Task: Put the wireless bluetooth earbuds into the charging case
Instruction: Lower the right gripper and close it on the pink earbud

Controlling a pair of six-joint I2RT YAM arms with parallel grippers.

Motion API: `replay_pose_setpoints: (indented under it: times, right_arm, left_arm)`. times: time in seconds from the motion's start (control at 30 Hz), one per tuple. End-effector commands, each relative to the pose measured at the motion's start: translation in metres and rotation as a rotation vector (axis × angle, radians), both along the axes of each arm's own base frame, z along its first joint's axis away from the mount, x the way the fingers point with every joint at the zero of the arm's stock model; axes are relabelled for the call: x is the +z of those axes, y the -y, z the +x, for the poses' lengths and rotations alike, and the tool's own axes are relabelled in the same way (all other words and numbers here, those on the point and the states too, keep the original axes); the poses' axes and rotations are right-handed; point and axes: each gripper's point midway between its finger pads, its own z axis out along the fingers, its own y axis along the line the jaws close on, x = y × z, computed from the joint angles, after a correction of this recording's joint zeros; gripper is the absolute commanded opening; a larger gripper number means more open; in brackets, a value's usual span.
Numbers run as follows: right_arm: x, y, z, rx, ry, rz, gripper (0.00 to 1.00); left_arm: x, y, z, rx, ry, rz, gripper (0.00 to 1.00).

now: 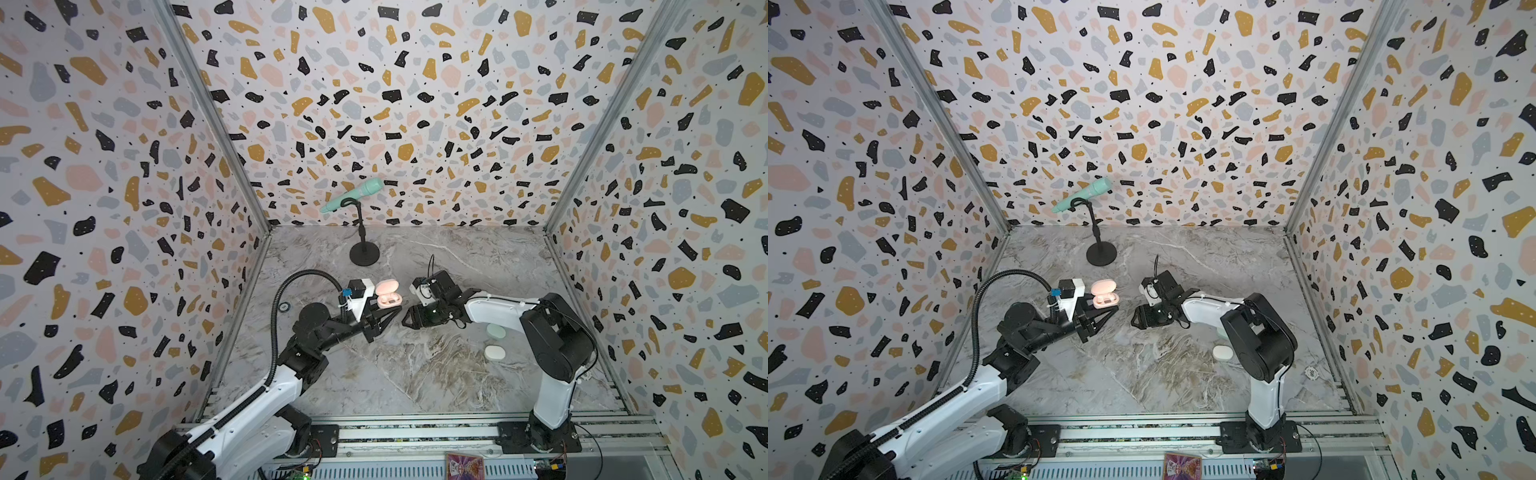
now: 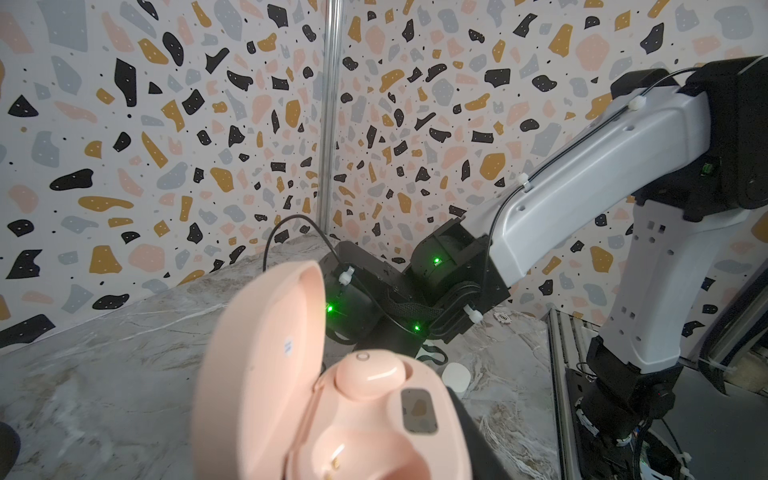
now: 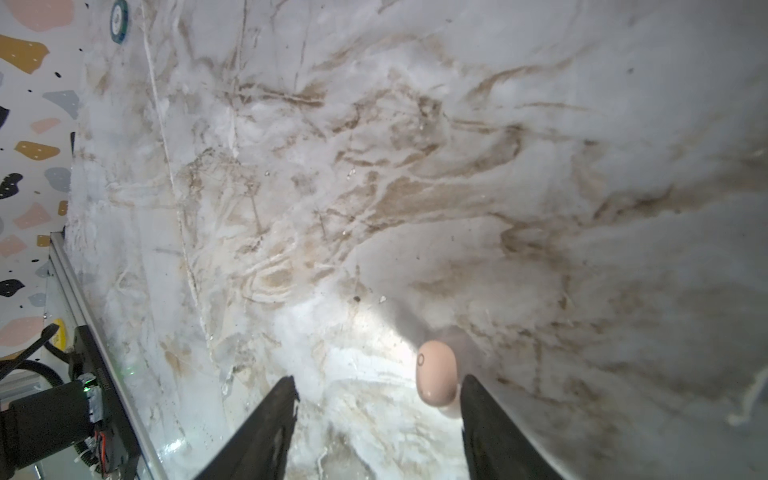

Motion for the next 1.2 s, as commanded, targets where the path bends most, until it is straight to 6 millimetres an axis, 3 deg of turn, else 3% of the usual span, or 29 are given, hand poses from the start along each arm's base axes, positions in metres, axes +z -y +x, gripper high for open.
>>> replay_pose_setpoints:
  times: [0.0, 0.13, 0.43, 0.7, 1.17]
  right_arm:
    - [0.023, -0.003, -0.009, 0.019, 0.013, 0.034, 0.64]
    - [0.025, -0.001, -0.012, 0.024, 0.019, 0.019, 0.64]
    - [0.011, 0.008, 0.008, -0.027, 0.041, -0.119, 0.57]
    - [0.001, -0.003, 0.021, 0.114, 0.052, -0.215, 0.49]
    - [-0.012, -0.01, 0.014, 0.257, 0.045, -0.332, 0.44]
  left_arm:
    - [0.004, -0.002, -0.001, -0.001, 0.02, -0.015, 0.35]
    - [0.003, -0.002, -0.001, -0.003, 0.018, -0.017, 0.35]
    - [0.004, -0.002, -0.002, -0.003, 0.016, -0.021, 0.34]
    - [0.007, -0.003, -0.004, -0.007, 0.015, -0.033, 0.35]
    - [0.007, -0.004, -0.005, -0.005, 0.014, -0.037, 0.35]
